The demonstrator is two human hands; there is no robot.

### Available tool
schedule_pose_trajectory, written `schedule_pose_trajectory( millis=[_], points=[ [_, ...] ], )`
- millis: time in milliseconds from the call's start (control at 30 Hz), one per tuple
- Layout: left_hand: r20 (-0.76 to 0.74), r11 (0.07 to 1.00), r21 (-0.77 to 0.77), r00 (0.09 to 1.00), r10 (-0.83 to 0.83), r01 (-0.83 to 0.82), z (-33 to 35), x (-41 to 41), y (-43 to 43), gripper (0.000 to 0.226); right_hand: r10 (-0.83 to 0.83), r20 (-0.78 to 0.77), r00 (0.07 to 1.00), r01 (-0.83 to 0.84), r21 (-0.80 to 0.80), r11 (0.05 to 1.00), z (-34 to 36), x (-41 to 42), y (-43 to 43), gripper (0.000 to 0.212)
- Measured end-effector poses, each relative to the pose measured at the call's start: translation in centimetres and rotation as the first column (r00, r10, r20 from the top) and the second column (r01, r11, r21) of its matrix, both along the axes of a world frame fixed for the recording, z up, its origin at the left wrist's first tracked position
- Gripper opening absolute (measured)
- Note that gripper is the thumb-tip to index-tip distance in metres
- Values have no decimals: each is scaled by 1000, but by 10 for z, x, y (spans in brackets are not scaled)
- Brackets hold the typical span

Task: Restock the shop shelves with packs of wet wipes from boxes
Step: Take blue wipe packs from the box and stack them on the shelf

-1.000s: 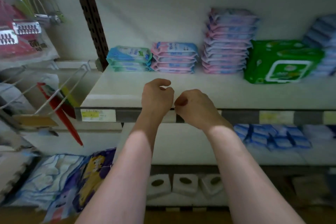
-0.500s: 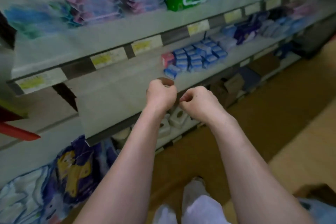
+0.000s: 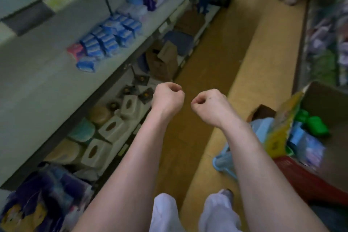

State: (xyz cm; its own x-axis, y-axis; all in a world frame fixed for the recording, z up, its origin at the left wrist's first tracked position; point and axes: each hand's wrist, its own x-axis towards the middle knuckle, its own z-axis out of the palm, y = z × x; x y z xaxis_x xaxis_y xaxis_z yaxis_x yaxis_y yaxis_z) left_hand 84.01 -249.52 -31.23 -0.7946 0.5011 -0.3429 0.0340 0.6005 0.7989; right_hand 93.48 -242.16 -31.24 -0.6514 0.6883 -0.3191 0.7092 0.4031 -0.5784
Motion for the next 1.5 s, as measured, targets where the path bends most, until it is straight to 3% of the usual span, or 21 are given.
schedule_pose_trajectory(
  millis=[333, 567, 700, 800, 967, 1167, 1267, 1367, 1500],
  points=[
    [92, 916, -147, 927, -364, 374, -47, 164, 185, 17, -298, 65, 952, 304, -101, 947, -46, 175, 152, 14],
    [243, 820, -184, 834, -496, 542, -85, 256, 285, 13, -440, 140, 887, 459, -169, 872, -89, 275, 232, 13],
    [303, 754, -198, 770, -561, 627, -113, 288, 317, 26, -542, 201, 816, 575, -187, 796, -128, 319, 253, 17],
    [325, 690, -239, 726, -606, 683, -136, 303, 340, 30, -646, 218, 732, 682, -218, 699, -161, 343, 265, 33],
    [308, 583, -309, 659, -687, 752, -172, 318, 379, 32, -755, 219, 618, 782, -270, 561, -203, 367, 281, 33],
    [301, 414, -330, 510, -806, 848, -222, 335, 416, 29, -869, 240, 433, 882, -311, 354, -248, 382, 294, 41],
    [241, 324, -316, 406, -882, 892, -246, 347, 437, 29, -898, 282, 339, 893, -396, 213, -280, 382, 298, 16],
    [195, 189, -364, 273, -942, 912, -269, 359, 460, 32, -940, 317, 124, 892, -451, -35, -315, 381, 299, 32],
    [227, 52, -423, 162, -960, 904, -309, 368, 485, 37, -926, 338, -167, 794, -510, -329, -355, 384, 305, 37]
  ],
)
